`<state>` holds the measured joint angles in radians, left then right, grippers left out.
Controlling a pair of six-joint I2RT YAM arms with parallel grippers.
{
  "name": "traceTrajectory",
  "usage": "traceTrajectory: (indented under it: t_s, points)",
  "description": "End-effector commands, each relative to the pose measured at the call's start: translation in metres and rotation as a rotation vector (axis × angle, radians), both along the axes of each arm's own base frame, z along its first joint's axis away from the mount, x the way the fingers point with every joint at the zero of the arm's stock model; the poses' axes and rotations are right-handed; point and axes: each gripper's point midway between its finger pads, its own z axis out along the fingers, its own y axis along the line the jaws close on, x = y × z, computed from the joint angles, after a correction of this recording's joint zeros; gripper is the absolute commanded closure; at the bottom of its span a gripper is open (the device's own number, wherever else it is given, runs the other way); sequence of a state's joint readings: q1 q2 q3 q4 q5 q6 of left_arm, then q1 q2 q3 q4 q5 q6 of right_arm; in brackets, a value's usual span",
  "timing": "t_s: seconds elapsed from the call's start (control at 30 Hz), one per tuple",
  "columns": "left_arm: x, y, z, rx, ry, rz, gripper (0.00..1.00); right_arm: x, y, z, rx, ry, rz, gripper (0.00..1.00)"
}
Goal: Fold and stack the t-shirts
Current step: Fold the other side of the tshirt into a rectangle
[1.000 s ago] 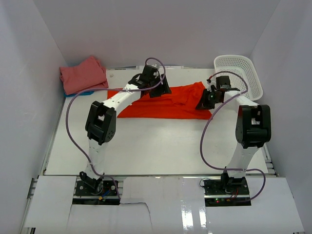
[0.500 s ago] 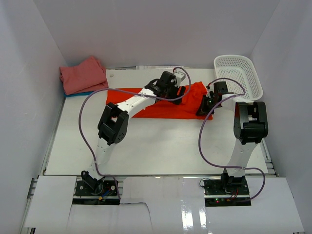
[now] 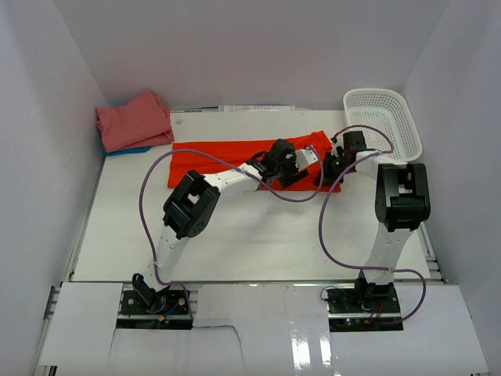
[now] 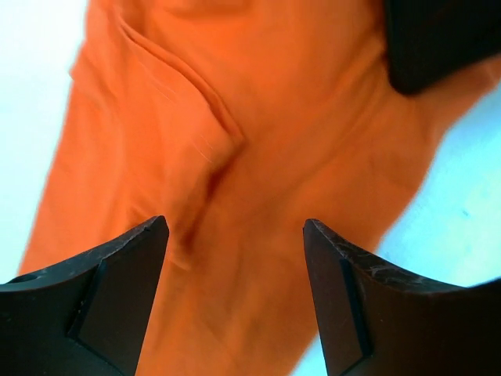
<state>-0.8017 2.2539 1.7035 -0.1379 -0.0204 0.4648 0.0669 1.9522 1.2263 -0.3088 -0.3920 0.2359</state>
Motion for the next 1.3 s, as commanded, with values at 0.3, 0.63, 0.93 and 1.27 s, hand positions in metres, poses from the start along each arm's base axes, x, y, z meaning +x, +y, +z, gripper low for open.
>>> traceTrajectory:
  t_s: [0.3, 0.63, 0.93, 1.27]
  points:
    - [0.033, -0.009, 0.058, -0.075, -0.284, -0.024, 0.21, -0.008, -0.011, -0.030, -0.063, 0.033, -0.005, 0.92]
    - [0.038, -0.028, 0.059, -0.100, -0.299, -0.083, 0.23, -0.009, -0.011, -0.033, -0.069, 0.040, -0.001, 0.92]
    - [0.023, -0.031, 0.046, -0.094, -0.256, -0.165, 0.27, -0.008, -0.013, -0.034, -0.075, 0.043, -0.005, 0.92]
    - [0.020, -0.033, 0.034, -0.079, -0.227, -0.181, 0.28, -0.009, -0.013, -0.034, -0.077, 0.044, -0.005, 0.92]
